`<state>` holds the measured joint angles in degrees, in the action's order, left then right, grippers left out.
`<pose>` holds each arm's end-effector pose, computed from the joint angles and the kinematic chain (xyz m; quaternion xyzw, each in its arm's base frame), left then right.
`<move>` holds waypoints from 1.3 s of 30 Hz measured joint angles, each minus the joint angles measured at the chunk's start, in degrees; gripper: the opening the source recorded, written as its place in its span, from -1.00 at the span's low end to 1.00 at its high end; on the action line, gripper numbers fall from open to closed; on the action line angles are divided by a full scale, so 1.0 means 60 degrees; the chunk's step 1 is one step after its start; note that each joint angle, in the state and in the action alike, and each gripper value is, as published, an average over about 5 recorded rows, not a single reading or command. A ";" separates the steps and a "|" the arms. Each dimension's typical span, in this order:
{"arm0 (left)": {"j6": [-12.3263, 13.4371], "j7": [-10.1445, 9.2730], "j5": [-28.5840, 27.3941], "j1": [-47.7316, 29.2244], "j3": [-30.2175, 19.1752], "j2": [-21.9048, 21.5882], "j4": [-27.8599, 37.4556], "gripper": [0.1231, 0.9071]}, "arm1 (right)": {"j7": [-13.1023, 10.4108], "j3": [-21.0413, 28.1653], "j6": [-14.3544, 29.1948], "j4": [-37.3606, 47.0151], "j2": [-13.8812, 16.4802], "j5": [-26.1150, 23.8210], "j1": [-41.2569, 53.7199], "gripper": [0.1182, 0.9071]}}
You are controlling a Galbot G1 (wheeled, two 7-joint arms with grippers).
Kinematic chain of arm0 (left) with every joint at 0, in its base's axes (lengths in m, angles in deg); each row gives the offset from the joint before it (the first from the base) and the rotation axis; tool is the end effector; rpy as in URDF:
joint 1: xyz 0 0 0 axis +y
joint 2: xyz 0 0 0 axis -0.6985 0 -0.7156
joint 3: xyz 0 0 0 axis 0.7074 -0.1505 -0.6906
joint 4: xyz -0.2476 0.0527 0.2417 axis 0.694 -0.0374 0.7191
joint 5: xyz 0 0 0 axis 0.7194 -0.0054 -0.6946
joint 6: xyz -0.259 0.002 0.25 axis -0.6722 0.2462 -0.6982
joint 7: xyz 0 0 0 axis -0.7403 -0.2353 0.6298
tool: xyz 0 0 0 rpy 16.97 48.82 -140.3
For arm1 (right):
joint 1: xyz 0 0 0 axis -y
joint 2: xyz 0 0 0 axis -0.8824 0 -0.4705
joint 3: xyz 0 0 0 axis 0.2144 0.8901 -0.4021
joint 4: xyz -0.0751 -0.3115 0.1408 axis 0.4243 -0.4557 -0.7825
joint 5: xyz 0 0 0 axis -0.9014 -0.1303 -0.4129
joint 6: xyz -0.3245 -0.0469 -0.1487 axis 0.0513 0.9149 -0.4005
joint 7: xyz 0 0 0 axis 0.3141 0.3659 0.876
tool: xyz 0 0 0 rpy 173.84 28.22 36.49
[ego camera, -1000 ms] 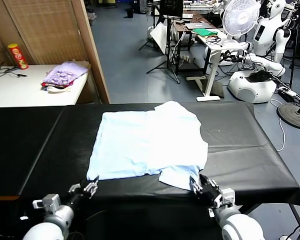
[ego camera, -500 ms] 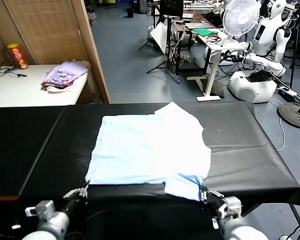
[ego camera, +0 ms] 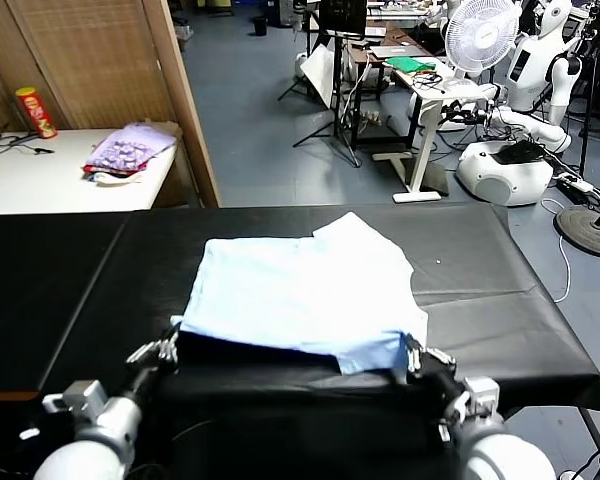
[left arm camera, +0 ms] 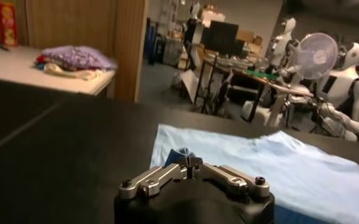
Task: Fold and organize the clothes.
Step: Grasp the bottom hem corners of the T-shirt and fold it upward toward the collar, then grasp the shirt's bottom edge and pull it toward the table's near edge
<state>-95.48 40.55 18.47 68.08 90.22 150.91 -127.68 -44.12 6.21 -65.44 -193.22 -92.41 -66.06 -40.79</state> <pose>0.2297 0.0728 -0.2656 -0.0103 -0.9885 0.0720 0.1322 0.2783 -0.0603 -0.2808 0.1190 -0.9815 0.0452 0.1429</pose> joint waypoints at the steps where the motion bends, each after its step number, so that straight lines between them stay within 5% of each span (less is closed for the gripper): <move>1: 0.0016 0.0002 -0.0097 -0.0136 -0.0060 0.0016 0.0160 -0.99 | 0.0078 0.0075 0.0075 0.0204 0.0025 -0.0042 0.0176 -0.99; 11: 0.0240 0.0034 -0.0918 -0.1168 -0.0535 0.0066 0.1577 -0.99 | 0.0640 0.0814 0.0780 0.1979 0.0085 -0.0243 0.1634 -0.98; 16: 0.0183 -0.0014 -0.1008 -0.1388 -0.0568 0.0082 0.1871 -0.90 | 0.0516 0.0736 0.0366 0.1720 0.0265 -0.0166 0.1437 -0.53; 24: 0.0015 0.0026 -0.0855 -0.0871 -0.0381 -0.0307 0.1522 0.15 | 0.0300 -0.0105 -0.0120 0.0183 0.0455 0.0063 -0.0124 0.49; 27: -0.0077 0.0109 -0.0638 -0.0580 -0.0331 -0.0474 0.1344 0.53 | 0.0266 -0.0472 -0.0093 0.0029 0.0417 0.0169 -0.0635 0.67; 34: -0.0352 0.0270 0.0252 -0.0292 -0.0305 -0.0538 0.1371 0.69 | 0.0238 -0.0904 -0.0018 0.0109 0.0341 0.0308 -0.1041 0.30; 39: -0.0408 0.0324 0.0597 -0.0305 -0.0289 -0.0539 0.1618 0.16 | 0.0286 -0.0802 -0.0020 0.0439 0.0237 0.0317 -0.0941 -0.39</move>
<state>-97.93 42.49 22.05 66.25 88.48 147.68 -117.97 -42.41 1.40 -65.56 -190.58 -90.99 -64.16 -46.43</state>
